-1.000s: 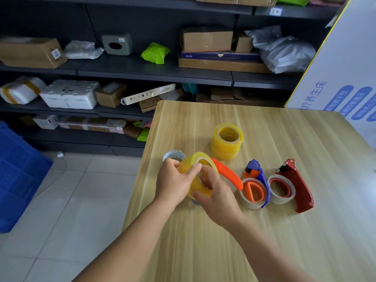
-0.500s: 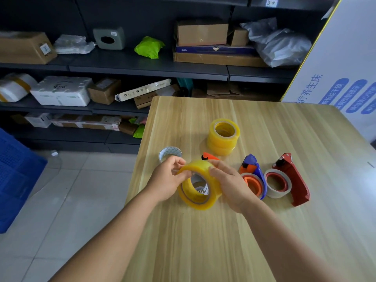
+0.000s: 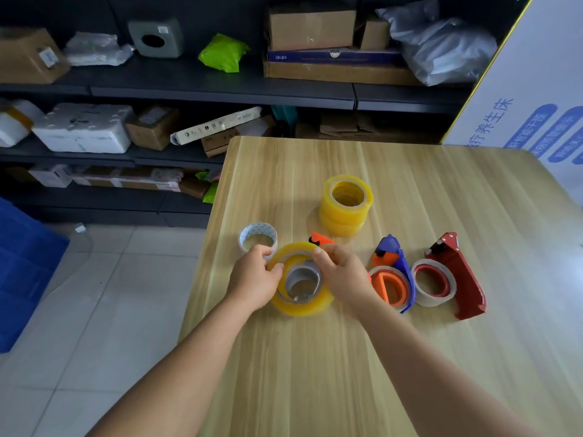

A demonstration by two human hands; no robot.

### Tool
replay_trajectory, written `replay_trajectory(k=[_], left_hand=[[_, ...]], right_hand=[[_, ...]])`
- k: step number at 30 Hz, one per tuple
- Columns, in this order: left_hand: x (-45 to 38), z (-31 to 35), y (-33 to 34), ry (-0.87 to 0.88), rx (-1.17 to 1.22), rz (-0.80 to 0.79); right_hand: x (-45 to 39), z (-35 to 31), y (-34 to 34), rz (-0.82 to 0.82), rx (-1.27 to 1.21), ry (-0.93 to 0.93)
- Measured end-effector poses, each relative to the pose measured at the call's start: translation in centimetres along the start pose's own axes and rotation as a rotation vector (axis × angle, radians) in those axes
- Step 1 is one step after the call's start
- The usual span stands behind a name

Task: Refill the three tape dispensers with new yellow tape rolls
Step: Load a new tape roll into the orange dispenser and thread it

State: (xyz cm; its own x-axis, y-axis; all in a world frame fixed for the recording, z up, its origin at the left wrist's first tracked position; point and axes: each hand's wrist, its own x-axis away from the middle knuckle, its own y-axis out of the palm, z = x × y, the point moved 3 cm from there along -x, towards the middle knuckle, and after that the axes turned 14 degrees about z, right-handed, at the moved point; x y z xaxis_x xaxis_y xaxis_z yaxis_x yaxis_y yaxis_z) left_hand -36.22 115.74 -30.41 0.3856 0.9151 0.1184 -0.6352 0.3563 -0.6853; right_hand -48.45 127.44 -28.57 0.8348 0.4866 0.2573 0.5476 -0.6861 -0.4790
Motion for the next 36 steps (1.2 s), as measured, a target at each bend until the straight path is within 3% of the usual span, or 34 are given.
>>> replay_trajectory(k=[5, 9, 14, 17, 22, 24, 29, 36], left_hand=[[-0.3, -1.0, 0.6, -0.083, -0.092, 0.021], [-0.2, -1.6, 2.2, -0.165, 0.007, -0.065], [0.7, -3.5, 1.4, -0.274, 0.055, -0.050], [2.7, -5.0, 0.9, -0.329, 0.057, -0.037], [5.5, -5.1, 2.3, -0.329, 0.004, 0.005], [5.8, -4.8, 2.6, -0.307, -0.035, 0.014], [6.0, -5.0, 3.1, -0.314, -0.090, -0.043], [6.5, -5.1, 3.1, -0.338, -0.042, -0.062]], right_hand=[[-0.5, 0.1, 0.5, -0.083, 0.262, -0.020], [-0.5, 0.9, 1.0, -0.104, 0.254, 0.042], [-0.4, 2.6, 2.8, -0.161, 0.393, 0.049], [1.0, 3.2, 3.4, -0.185, 0.467, -0.056], [4.3, 4.3, 2.4, -0.023, 0.572, -0.317], [5.6, 4.7, 2.3, -0.075, 0.614, -0.390], [6.1, 6.5, 2.2, -0.183, 0.800, -0.365], [6.2, 5.3, 3.1, -0.159, 0.869, -0.343]])
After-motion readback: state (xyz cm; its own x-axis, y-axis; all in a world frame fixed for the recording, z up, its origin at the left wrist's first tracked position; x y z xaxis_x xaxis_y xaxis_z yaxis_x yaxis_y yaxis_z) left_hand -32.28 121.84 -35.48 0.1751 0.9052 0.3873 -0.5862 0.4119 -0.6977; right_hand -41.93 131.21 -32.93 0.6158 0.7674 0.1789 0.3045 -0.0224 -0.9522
